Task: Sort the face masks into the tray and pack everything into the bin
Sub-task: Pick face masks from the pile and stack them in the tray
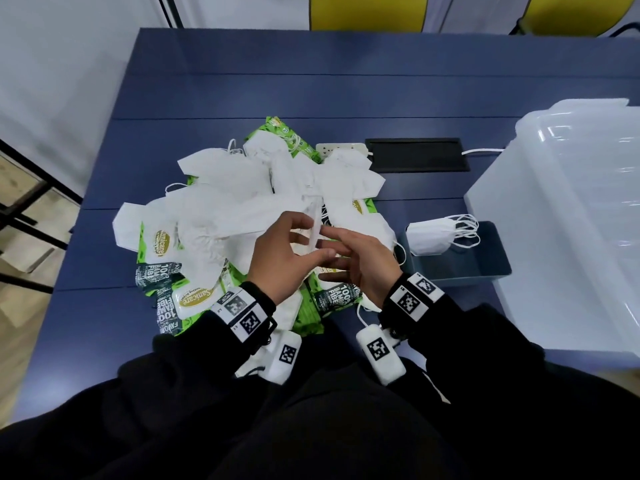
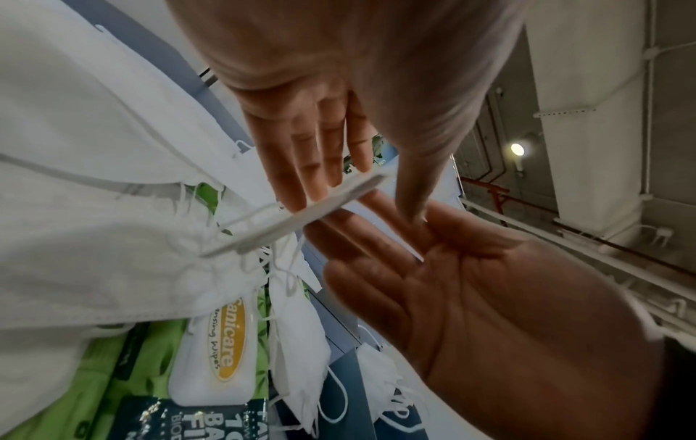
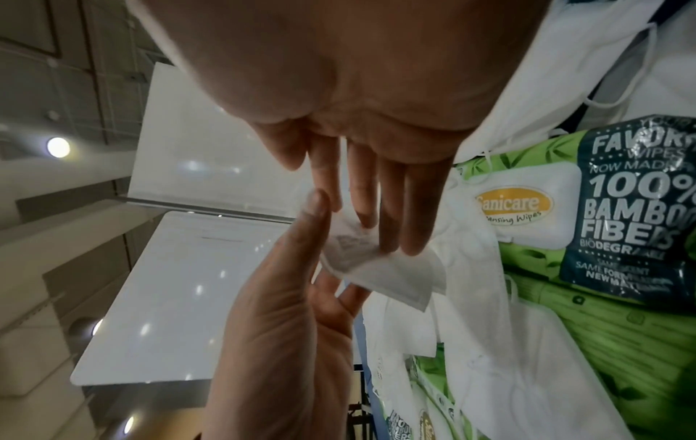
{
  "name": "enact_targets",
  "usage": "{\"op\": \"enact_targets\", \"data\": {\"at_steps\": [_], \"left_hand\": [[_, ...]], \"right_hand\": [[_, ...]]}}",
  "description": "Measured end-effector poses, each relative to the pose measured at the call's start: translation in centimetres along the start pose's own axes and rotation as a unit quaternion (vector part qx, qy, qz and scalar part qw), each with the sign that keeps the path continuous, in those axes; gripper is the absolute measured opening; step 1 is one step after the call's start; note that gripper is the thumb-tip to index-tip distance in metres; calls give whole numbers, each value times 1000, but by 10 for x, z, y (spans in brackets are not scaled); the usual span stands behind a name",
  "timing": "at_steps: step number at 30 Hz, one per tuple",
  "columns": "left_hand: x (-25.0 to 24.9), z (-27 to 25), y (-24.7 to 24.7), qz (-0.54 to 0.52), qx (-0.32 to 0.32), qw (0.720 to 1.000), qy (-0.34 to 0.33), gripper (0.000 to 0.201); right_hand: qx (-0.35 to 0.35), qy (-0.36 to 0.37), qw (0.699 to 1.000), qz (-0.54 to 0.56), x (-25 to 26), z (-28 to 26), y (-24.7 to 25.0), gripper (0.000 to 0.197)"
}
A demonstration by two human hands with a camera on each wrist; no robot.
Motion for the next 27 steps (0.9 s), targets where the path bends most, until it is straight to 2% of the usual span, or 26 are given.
{"op": "enact_targets", "data": {"at_steps": [2, 5, 6, 8, 10, 11, 14, 18, 21, 24, 27], "left_hand": [[7, 4, 8, -19, -20, 1000, 7, 42], [25, 8, 23, -77, -34, 995, 54, 51], [29, 9, 26, -101, -31, 992, 67, 54], [34, 7, 31, -158, -19, 984, 83, 60], [37, 4, 33, -215, -16, 972, 98, 66], [39, 3, 34, -236, -17, 966, 106, 68], [44, 1, 31, -272, -21, 955, 118, 67], [46, 0, 24, -283, -18, 950, 132, 71], [48, 0, 24, -289, -16, 946, 146, 60], [51, 0, 24, -287, 10, 947, 147, 53], [47, 1, 31, -234, 32, 965, 113, 61]], "right_hand": [[0, 21, 998, -62, 1, 0, 2, 30], [-82, 61, 986, -129, 3, 8, 16, 28], [-122, 71, 980, -141, 4, 10, 25, 31], [-177, 79, 965, -174, 6, 12, 40, 50], [-149, 54, 967, -198, 2, 15, 40, 66], [-114, 35, 975, -186, -2, 18, 35, 67], [-20, 21, 994, -108, -11, 19, 12, 38], [-21, 49, 993, -106, -8, 16, 1, 27], [-12, 20, 992, -122, -9, 15, 1, 16], [-15, -31, 988, -148, -17, 15, 12, 44], [-26, -28, 984, -172, -17, 13, 19, 37]]}}
Point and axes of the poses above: each hand's wrist, its own z-axis towards the middle knuckle, its own y-axis out of the back of the hand, x = y × z, the point moved 7 cm from there along z, towards the middle knuckle, and after that the axes turned 1 degree about -z, right-handed, at the moved point
